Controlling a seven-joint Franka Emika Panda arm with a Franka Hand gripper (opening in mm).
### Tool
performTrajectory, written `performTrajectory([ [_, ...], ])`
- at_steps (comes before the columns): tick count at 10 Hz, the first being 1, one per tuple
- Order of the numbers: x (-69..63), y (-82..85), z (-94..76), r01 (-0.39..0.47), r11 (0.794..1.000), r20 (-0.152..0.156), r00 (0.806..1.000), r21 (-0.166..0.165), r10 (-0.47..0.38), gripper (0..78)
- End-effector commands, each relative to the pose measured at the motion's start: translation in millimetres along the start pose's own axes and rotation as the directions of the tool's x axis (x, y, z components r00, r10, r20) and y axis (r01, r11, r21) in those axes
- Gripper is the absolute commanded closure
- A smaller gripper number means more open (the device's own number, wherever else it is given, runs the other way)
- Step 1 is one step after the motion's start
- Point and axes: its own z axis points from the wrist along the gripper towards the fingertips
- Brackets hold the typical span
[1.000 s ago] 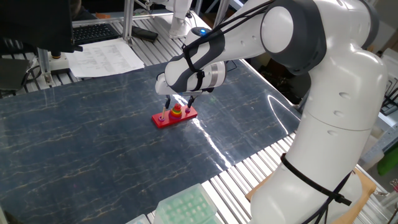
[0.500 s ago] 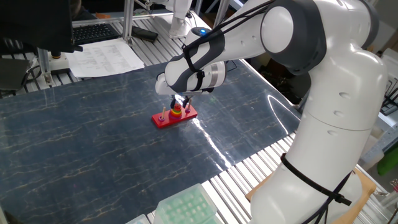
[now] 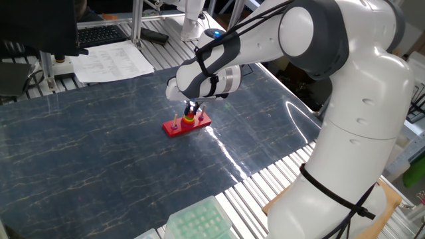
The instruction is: Take out one Hanoi block and throw it aside
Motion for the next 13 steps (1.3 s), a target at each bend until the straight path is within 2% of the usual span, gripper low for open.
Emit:
performTrajectory([
  [1, -0.9, 0.0, -1.1, 0.0, 1.0, 0.003, 1.0, 0.0, 0.0, 76.3],
  [2, -2.2, 1.1, -13.1, -0.006, 1.0, -0.004, 1.0, 0.002, 0.006, 76.3],
  [9, -2.8, 1.5, -19.2, -0.011, 1.0, -0.004, 1.0, 0.004, 0.011, 76.3],
  [13, -3.7, 1.6, -34.6, -0.014, 1.0, -0.016, 1.0, 0.008, 0.014, 76.3],
])
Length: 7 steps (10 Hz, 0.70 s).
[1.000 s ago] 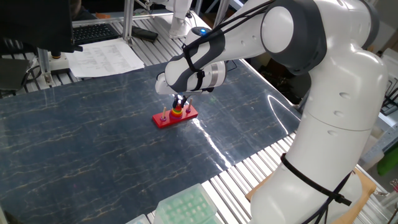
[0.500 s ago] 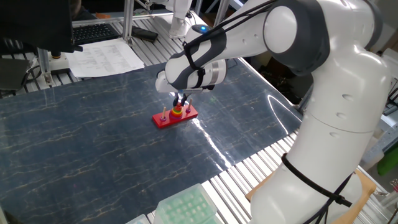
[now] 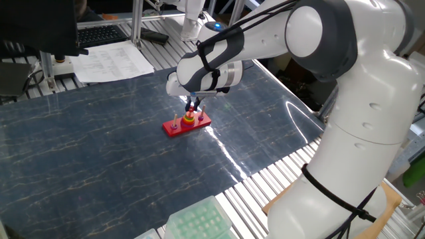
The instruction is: Take out one Hanoi block and throw it aside
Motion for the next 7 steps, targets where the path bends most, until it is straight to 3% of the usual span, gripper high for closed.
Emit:
performTrajectory([
  [1, -1.5, 0.1, -11.4, -0.003, 1.0, -0.006, 1.0, 0.002, 0.003, 76.3],
  [7, 3.7, 18.6, -24.1, -0.068, 0.998, -0.013, 0.998, 0.003, 0.068, 76.3],
])
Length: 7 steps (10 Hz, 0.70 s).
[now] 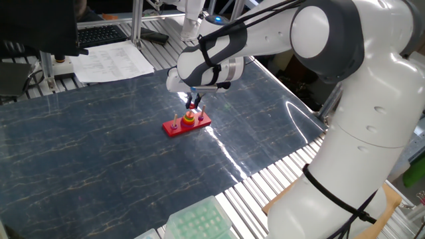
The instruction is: Take out one Hanoi block and throw it aside
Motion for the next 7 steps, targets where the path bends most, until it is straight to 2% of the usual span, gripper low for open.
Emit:
performTrajectory([
  [1, 3.8, 17.7, -13.1, -0.059, 0.998, -0.001, 0.998, 0.0, 0.059, 76.3],
  [7, 4.6, 32.5, -12.2, -0.105, 0.994, -0.005, 0.994, -0.011, 0.105, 76.3],
])
